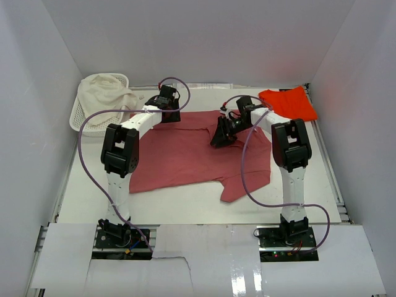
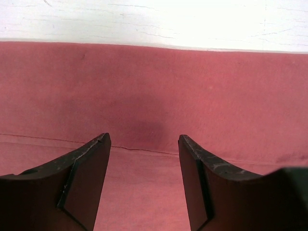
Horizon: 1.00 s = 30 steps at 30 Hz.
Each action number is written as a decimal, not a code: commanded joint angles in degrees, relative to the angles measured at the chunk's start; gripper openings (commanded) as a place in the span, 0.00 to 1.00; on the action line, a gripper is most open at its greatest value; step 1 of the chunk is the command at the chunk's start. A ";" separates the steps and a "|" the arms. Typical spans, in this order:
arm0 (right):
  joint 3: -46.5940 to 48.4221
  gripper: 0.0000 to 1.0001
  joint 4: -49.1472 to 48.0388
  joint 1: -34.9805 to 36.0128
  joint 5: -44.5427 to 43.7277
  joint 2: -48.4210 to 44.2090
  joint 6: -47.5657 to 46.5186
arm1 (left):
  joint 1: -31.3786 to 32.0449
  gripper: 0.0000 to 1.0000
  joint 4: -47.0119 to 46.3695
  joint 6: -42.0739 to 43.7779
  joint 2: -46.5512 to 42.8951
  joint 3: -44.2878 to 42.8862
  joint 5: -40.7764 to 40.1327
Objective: Fold and stack the t-shirts
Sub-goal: Fold the flattened tshirt in 1/3 of the way
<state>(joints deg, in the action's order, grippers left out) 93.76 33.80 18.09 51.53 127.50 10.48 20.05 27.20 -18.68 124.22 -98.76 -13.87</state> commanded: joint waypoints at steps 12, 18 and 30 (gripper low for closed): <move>-3.67 0.47 -8.83 -3.40 2.26 -11.23 1.39 | 1.21 0.70 0.05 0.57 -1.18 -1.78 1.73; -2.10 0.46 -17.09 -5.69 7.26 -4.47 5.34 | 3.06 0.70 -0.57 0.22 0.14 -5.03 7.96; -7.87 0.46 -22.20 -6.93 7.89 -1.46 5.51 | 4.82 0.72 -2.94 -3.73 5.67 -14.27 23.44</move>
<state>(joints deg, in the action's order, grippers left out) 88.97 15.18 11.25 57.67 129.03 15.05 24.80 25.08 -20.51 129.05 -111.28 3.88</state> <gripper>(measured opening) 0.460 0.722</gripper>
